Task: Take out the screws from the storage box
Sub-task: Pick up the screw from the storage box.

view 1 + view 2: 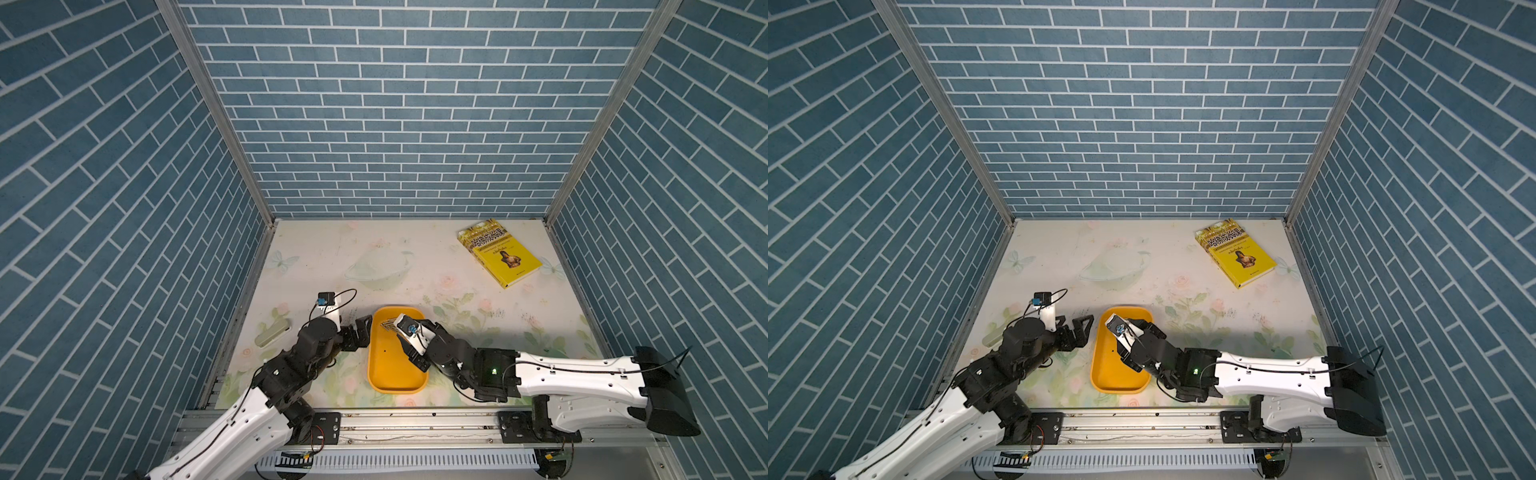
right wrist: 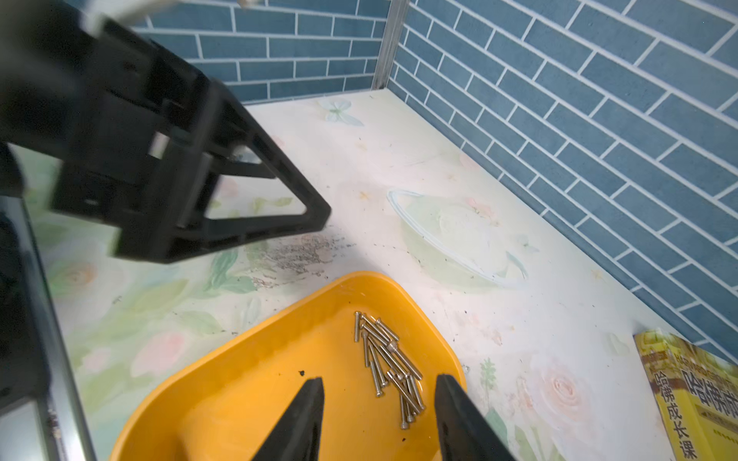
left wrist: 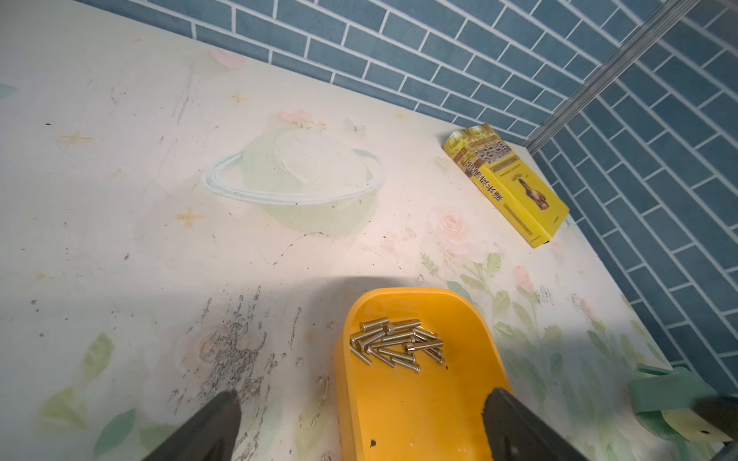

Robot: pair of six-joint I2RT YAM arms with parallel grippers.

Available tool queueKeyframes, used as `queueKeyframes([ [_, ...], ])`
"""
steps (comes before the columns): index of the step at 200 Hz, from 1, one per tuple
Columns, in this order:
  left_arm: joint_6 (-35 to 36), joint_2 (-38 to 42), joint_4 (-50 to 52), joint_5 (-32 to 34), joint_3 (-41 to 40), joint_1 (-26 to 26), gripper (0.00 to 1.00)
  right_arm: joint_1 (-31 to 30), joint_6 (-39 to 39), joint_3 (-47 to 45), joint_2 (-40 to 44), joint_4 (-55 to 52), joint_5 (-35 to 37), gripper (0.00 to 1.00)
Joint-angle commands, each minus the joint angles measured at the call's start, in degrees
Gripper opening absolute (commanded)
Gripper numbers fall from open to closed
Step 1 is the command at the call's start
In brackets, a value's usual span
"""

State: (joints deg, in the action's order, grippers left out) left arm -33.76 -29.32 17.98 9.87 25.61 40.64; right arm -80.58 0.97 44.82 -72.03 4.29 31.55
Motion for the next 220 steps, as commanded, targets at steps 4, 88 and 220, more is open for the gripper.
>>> queueKeyframes([
  [4, 0.79, 4.3, -3.14, 4.41, 1.89, 0.49, 1.0, -0.06, -1.46, 1.24, -3.25, 1.02, 5.46, 0.48],
  [88, 2.29, -4.36, -7.56, 8.33, 1.97, 0.67, 1.0, 5.59, 0.23, 11.32, -20.05, -6.77, -6.82, 0.38],
  [220, -2.46, -6.4, -5.83, -0.93, 2.32, -6.14, 1.0, 12.59, 6.55, 26.9, -34.84, -28.02, -18.86, 0.21],
])
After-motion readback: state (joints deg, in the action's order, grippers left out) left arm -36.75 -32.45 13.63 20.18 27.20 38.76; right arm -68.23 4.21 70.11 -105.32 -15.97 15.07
